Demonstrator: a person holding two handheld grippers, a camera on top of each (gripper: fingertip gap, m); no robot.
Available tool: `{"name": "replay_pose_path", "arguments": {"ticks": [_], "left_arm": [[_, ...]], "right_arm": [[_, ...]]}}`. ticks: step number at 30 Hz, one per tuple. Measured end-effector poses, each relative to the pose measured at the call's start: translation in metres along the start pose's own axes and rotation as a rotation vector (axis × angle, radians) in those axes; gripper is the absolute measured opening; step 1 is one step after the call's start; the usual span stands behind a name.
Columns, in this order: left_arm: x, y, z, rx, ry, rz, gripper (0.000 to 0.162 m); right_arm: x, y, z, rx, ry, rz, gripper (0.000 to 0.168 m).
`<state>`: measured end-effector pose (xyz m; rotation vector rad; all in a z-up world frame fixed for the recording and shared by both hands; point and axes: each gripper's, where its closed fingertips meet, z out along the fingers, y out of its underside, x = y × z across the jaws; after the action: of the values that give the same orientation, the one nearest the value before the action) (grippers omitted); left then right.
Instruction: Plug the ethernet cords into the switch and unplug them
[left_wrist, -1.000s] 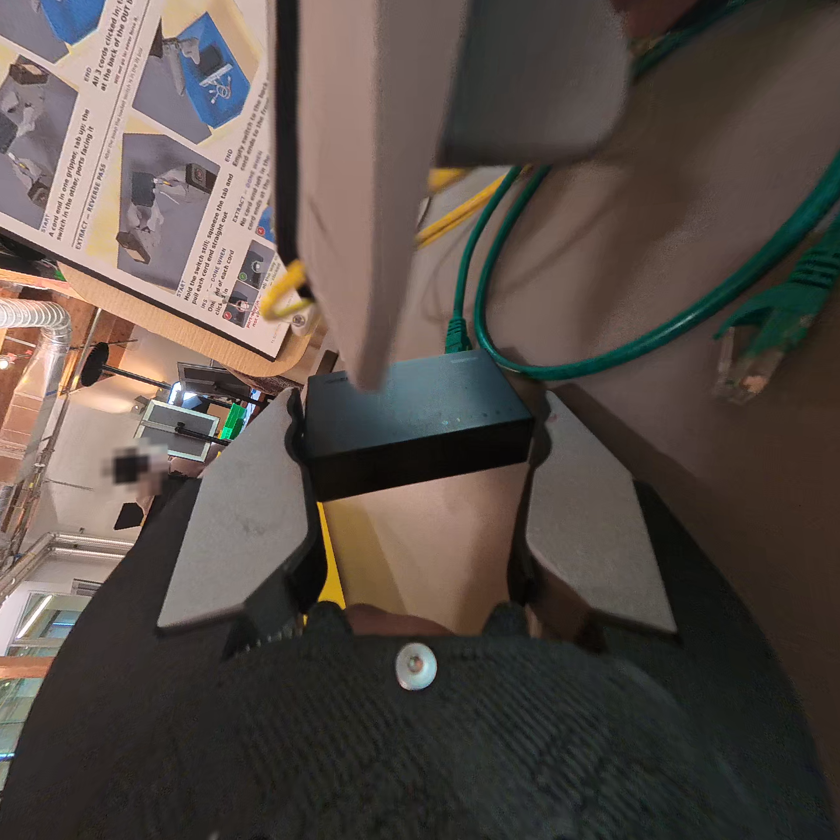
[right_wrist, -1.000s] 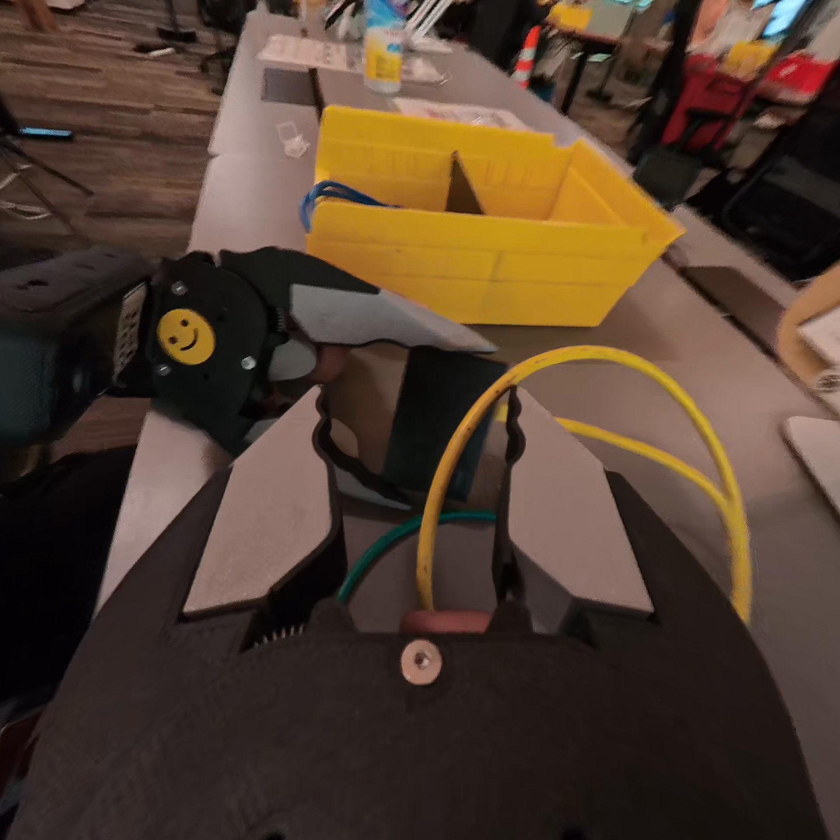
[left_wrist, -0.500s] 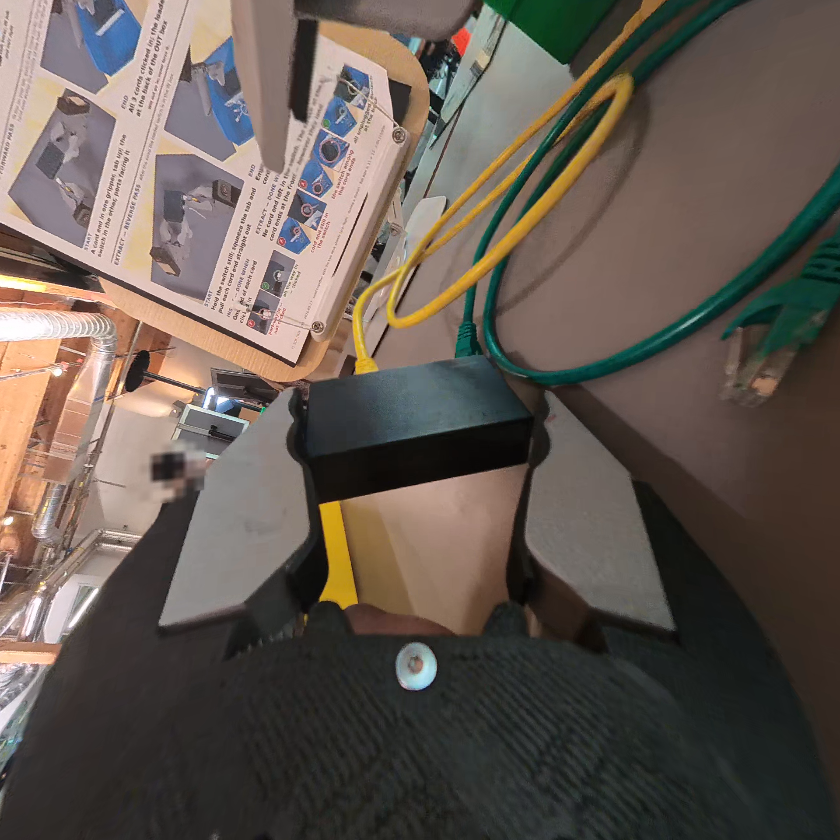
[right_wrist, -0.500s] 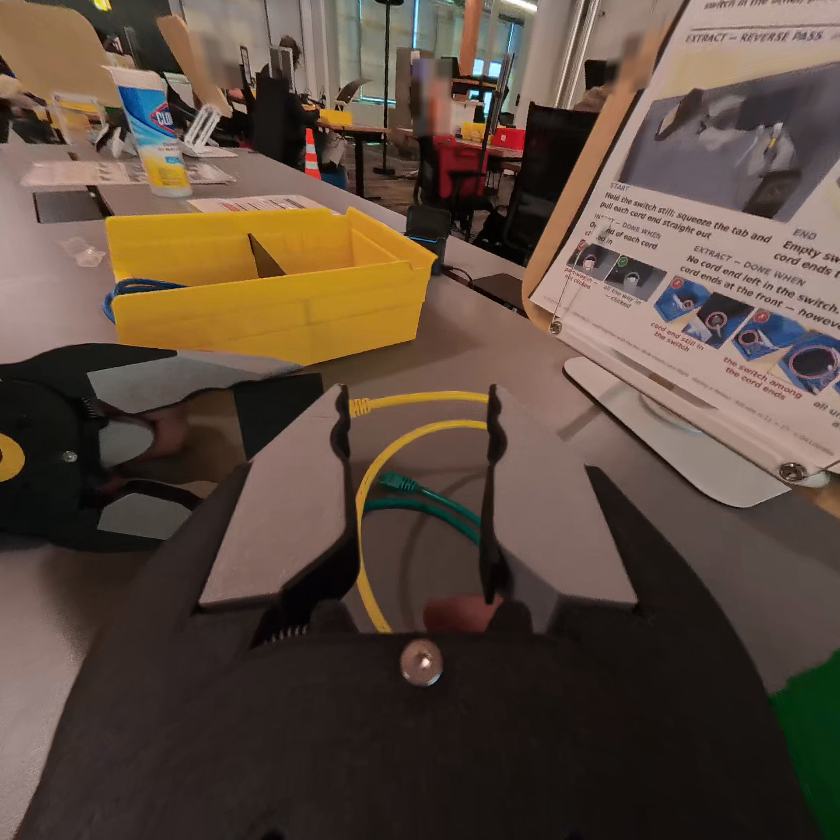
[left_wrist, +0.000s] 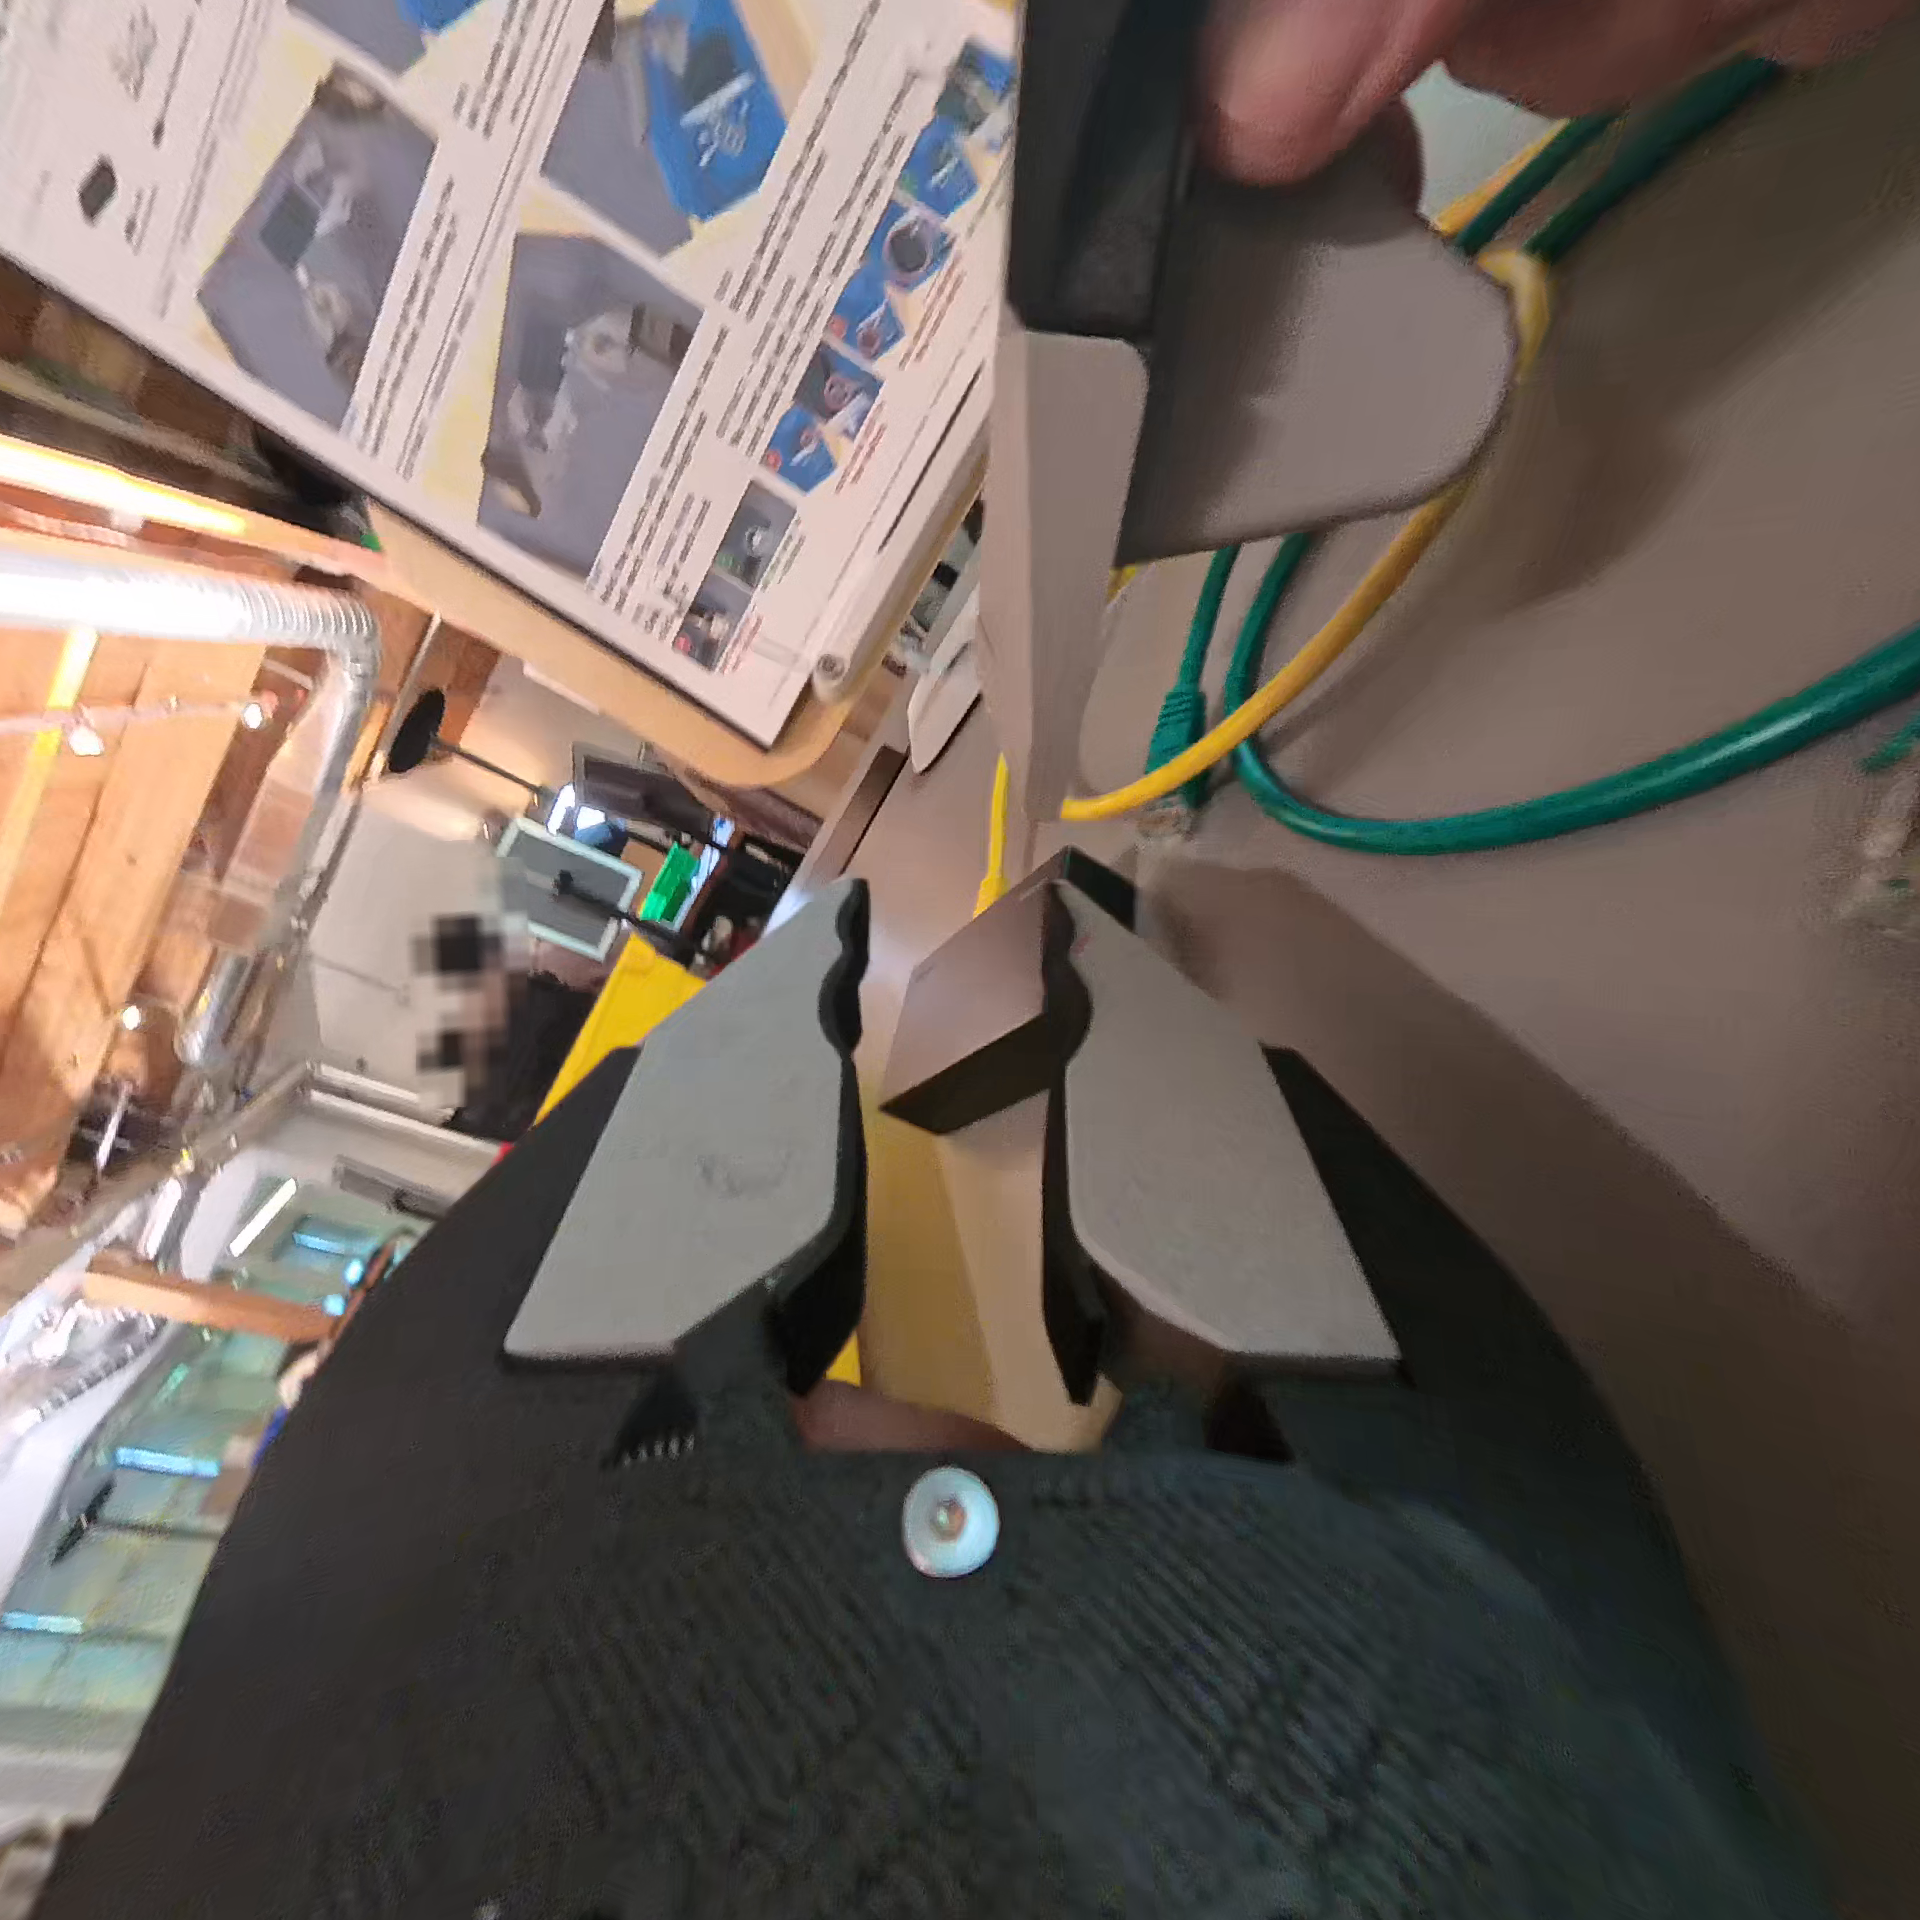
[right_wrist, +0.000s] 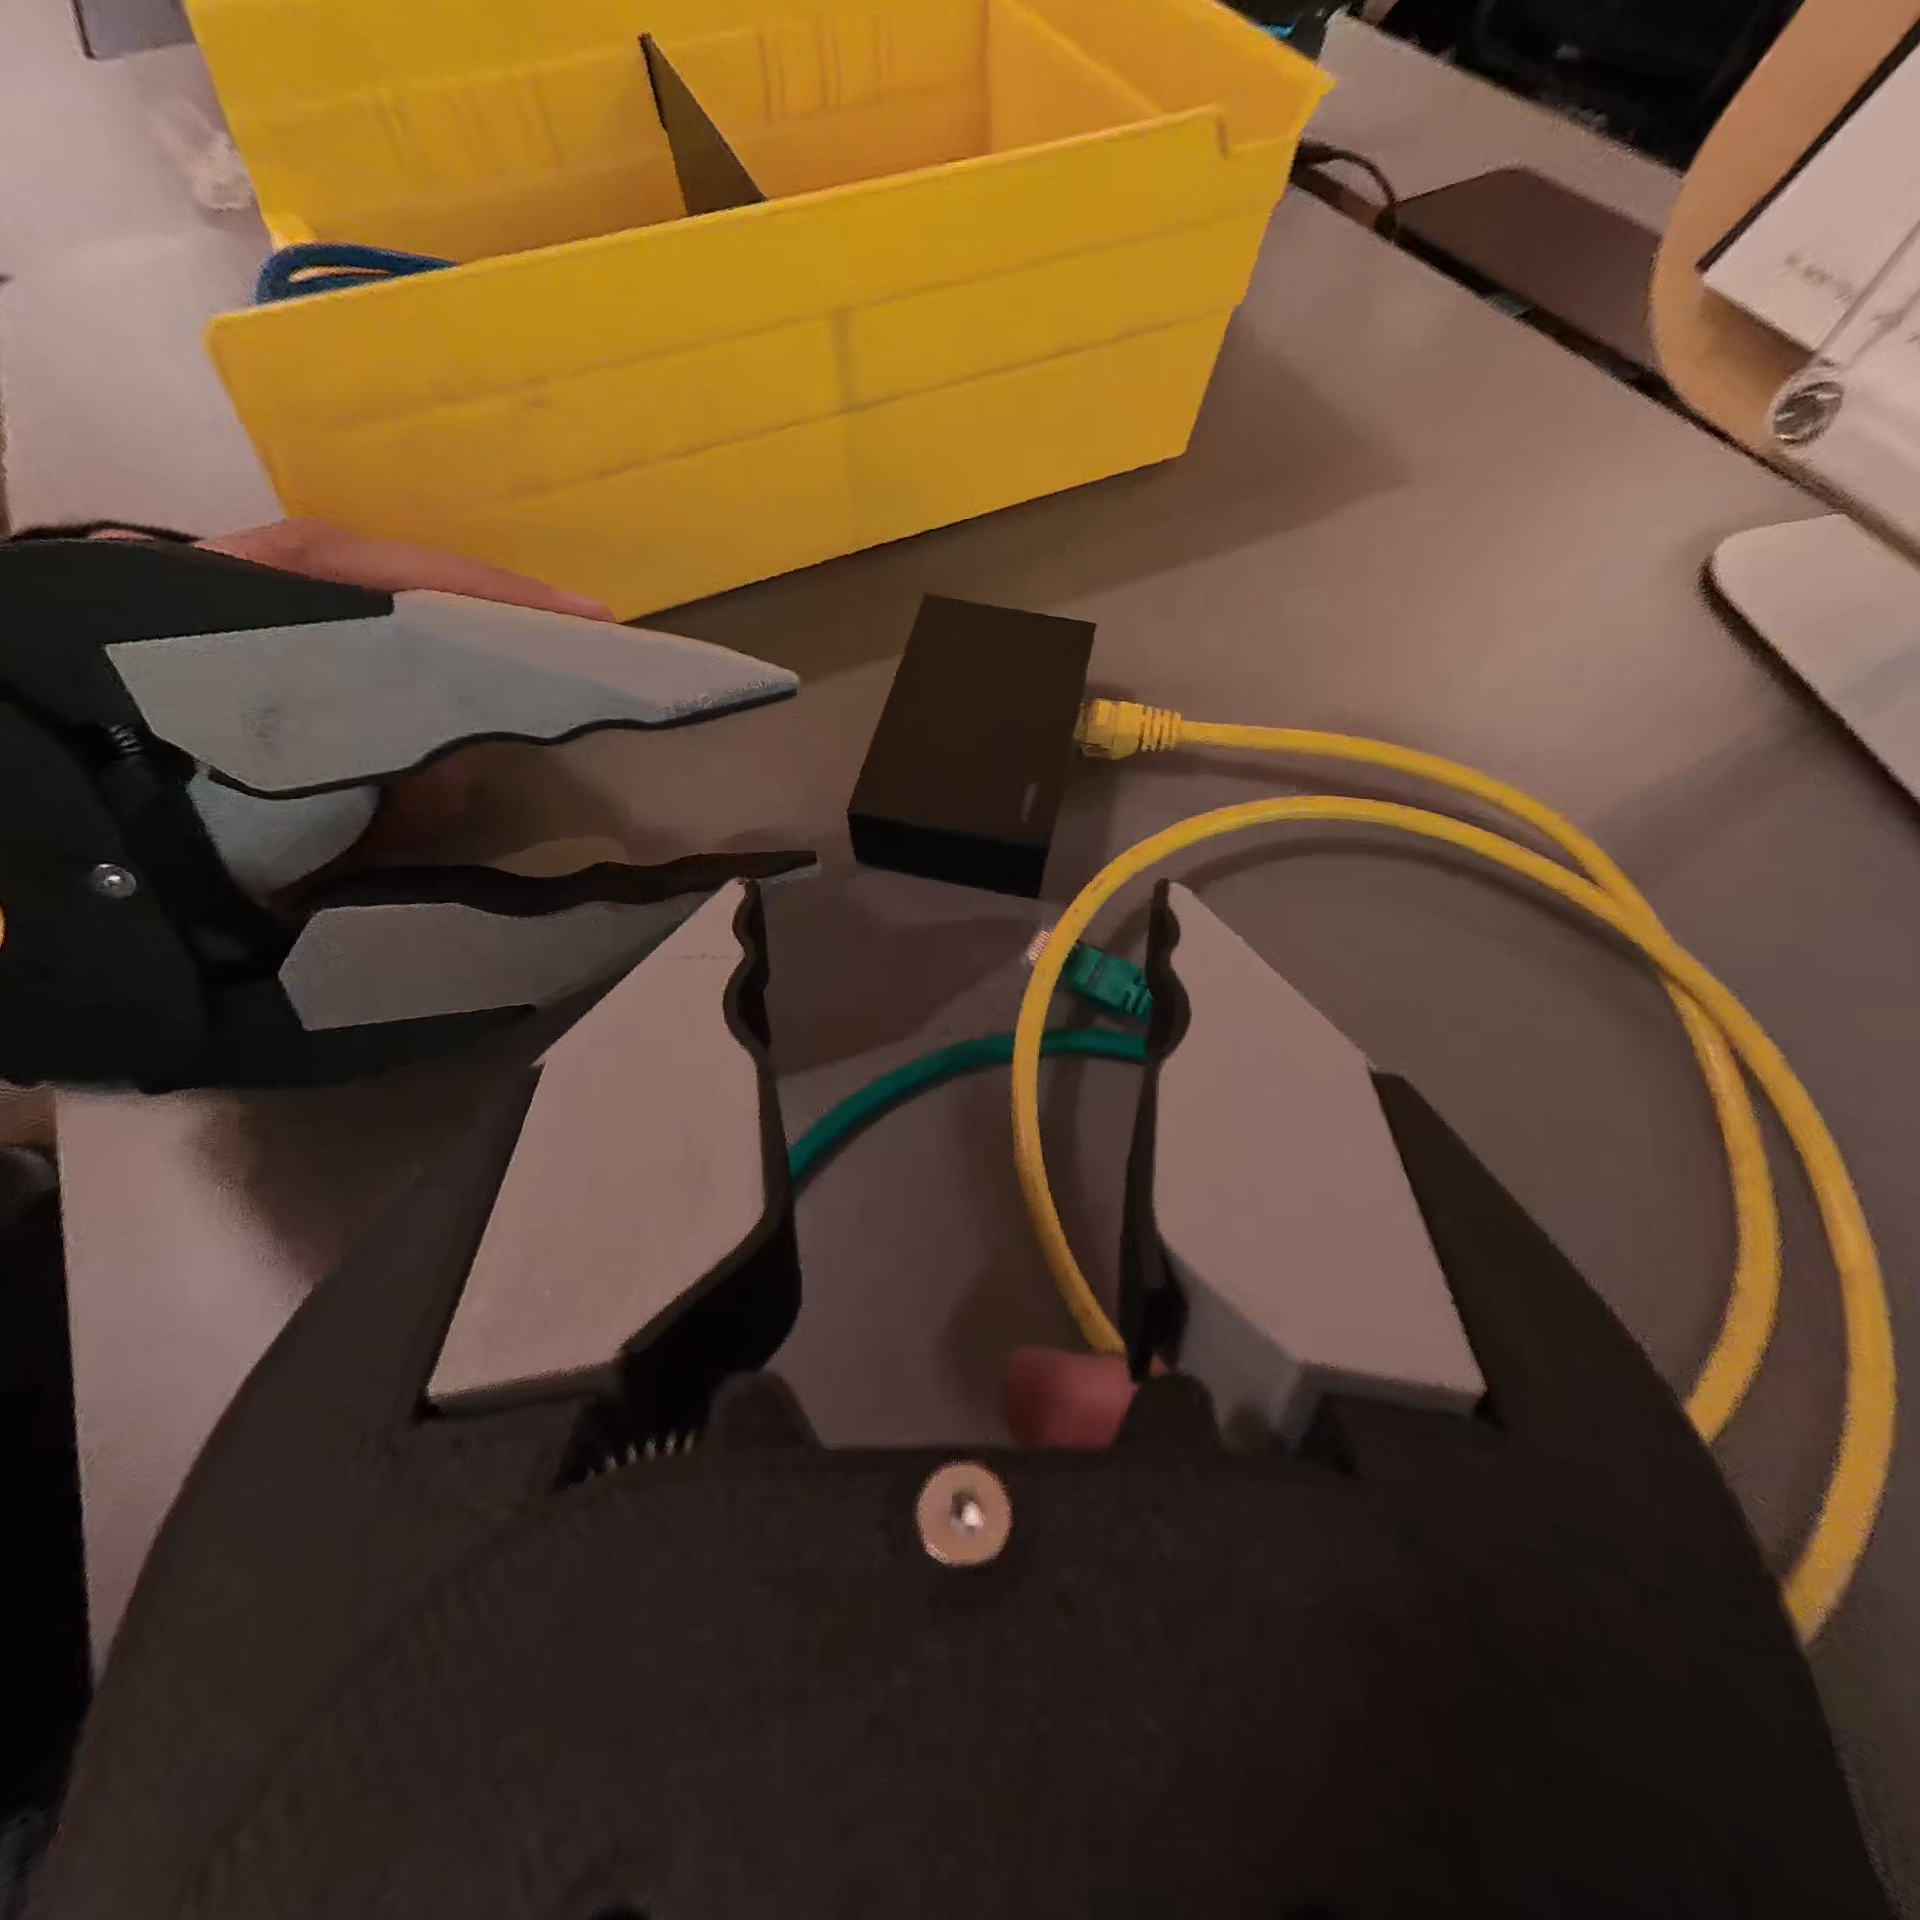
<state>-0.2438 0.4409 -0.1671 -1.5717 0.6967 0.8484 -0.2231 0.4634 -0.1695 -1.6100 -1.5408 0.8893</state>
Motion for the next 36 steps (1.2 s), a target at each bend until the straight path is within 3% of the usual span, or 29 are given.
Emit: {"name": "replay_pose_path", "arguments": {"ticks": [6,8,11,14,15,19,26,32,36], "left_arm": [[-0.008,0.014,-0.020,-0.089,0.032,-0.165,0.043],[-0.004,0.024,-0.028,-0.156,0.088,-0.229,0.055],[-0.006,0.026,-0.038,-0.182,0.150,-0.399,0.061],[-0.011,0.021,-0.043,-0.174,0.208,-0.615,0.059],[-0.012,0.022,-0.043,-0.182,0.222,-0.672,0.060],[-0.013,0.026,-0.039,-0.194,0.239,-0.827,0.060],[-0.024,0.003,-0.035,-0.054,0.237,-1.002,0.056],[-0.024,-0.040,-0.031,0.109,0.456,-1.287,0.064],[-0.023,-0.065,-0.028,0.215,0.610,-1.434,0.061]], "right_arm": [[-0.002,-0.002,0.048,-0.120,0.012,-0.041,0.073],[0.002,0.005,0.068,-0.194,0.053,-0.071,0.075],[0.007,0.018,0.087,-0.279,0.083,-0.050,0.089],[0.011,0.017,0.088,-0.285,0.078,-0.052,0.060],[0.010,0.017,0.088,-0.277,0.068,-0.066,0.060],[0.009,0.011,0.073,-0.223,0.029,-0.091,0.059],[-0.008,-0.044,0.004,0.123,0.103,-0.323,0.059],[-0.019,-0.041,-0.037,0.231,0.227,-0.568,0.059],[-0.030,-0.038,-0.052,0.295,0.207,-0.638,0.059]]}}
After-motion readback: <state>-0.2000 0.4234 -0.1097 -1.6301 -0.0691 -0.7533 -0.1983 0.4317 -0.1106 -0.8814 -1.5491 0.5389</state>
